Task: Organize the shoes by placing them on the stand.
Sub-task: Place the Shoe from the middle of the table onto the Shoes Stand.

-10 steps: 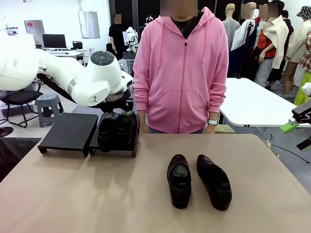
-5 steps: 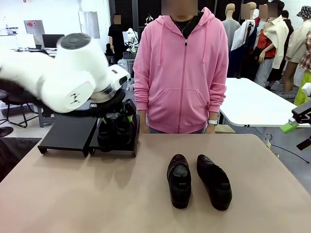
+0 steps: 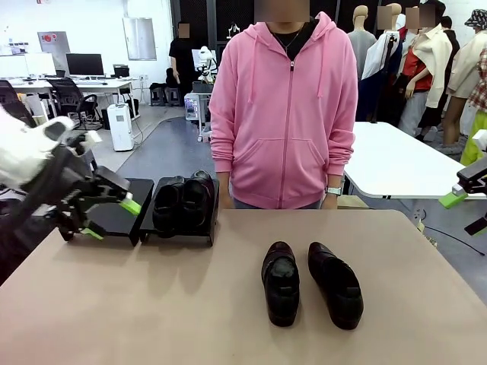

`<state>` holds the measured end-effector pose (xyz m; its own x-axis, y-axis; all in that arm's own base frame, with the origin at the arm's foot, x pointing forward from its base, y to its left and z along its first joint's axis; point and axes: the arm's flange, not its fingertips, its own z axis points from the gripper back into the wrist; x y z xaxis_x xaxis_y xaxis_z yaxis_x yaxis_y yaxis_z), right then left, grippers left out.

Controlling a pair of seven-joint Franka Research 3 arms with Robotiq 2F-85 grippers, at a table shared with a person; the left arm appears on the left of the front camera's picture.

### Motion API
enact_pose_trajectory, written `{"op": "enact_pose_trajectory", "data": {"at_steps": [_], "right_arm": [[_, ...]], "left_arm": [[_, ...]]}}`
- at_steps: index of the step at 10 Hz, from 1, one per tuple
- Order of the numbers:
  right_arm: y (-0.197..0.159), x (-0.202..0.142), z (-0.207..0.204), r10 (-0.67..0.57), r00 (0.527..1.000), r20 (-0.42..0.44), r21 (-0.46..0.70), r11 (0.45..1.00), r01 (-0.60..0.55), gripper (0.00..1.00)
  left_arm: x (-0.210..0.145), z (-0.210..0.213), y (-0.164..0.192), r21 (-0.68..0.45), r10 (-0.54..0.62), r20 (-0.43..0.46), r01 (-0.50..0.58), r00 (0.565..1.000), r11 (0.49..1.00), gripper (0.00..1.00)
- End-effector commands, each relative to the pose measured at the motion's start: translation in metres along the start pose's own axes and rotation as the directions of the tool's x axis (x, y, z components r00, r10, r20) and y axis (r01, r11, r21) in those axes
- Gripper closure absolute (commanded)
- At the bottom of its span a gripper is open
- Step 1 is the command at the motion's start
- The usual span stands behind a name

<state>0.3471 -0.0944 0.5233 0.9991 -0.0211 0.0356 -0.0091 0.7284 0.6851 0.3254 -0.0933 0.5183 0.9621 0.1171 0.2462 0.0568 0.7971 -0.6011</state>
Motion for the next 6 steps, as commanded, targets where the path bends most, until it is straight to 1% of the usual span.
{"op": "enact_pose_trajectory", "data": {"at_steps": [1,2,3,4,6], "right_arm": [[0.004,-0.001,0.001,-0.022,1.0,0.004,0.009,1.0,0.022,0.0],[0.004,-0.001,0.001,-0.022,1.0,0.004,0.009,1.0,0.022,0.0],[0.004,-0.001,0.001,-0.022,1.0,0.004,0.009,1.0,0.022,0.0],[0.004,-0.001,0.001,-0.022,1.0,0.004,0.009,1.0,0.022,0.0],[0.004,-0.001,0.001,-0.022,1.0,0.004,0.009,1.0,0.022,0.0]], "left_arm": [[-0.003,-0.014,0.075,-0.134,0.129,-0.052,-0.135,0.99,0.982,0.0],[0.008,-0.018,0.098,-0.236,0.145,-0.059,-0.155,0.988,0.959,0.0],[0.016,-0.026,0.105,-0.252,0.125,-0.067,-0.138,0.99,0.958,0.0],[0.02,0.008,0.07,-0.158,0.118,-0.024,-0.121,0.993,0.98,0.0],[0.02,0.008,0.07,-0.158,0.118,-0.024,-0.121,0.993,0.98,0.0]]}}
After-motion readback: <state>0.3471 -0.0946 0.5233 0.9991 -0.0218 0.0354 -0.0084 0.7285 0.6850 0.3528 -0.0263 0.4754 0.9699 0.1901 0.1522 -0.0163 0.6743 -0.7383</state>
